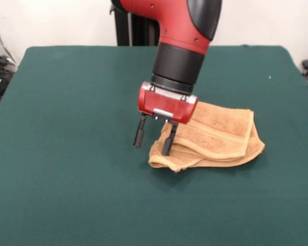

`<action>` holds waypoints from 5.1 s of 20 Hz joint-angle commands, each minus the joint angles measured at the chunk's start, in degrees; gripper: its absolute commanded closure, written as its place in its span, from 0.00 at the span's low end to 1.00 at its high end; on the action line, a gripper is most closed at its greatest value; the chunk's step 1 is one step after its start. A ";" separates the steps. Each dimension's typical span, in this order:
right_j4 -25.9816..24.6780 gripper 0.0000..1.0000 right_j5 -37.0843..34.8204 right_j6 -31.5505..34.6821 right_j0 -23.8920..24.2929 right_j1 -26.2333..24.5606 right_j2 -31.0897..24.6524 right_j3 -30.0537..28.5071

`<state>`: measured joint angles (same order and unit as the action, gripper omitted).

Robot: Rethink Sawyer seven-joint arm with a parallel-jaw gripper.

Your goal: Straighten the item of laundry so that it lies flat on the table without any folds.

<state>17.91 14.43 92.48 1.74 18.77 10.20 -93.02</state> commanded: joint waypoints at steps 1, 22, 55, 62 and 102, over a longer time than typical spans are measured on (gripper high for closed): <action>-1.98 0.00 3.93 11.70 0.44 -3.78 -6.71 3.63; -4.23 0.00 -4.65 14.90 4.47 11.63 -13.96 -9.46; -6.78 0.00 4.21 12.71 8.11 7.49 -19.58 -10.94; -9.91 0.00 7.32 12.71 8.52 6.10 -20.42 -9.14; -11.66 0.00 7.15 11.68 8.54 5.57 -20.69 -7.52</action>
<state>7.74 20.99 93.40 11.73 27.21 -8.52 -101.96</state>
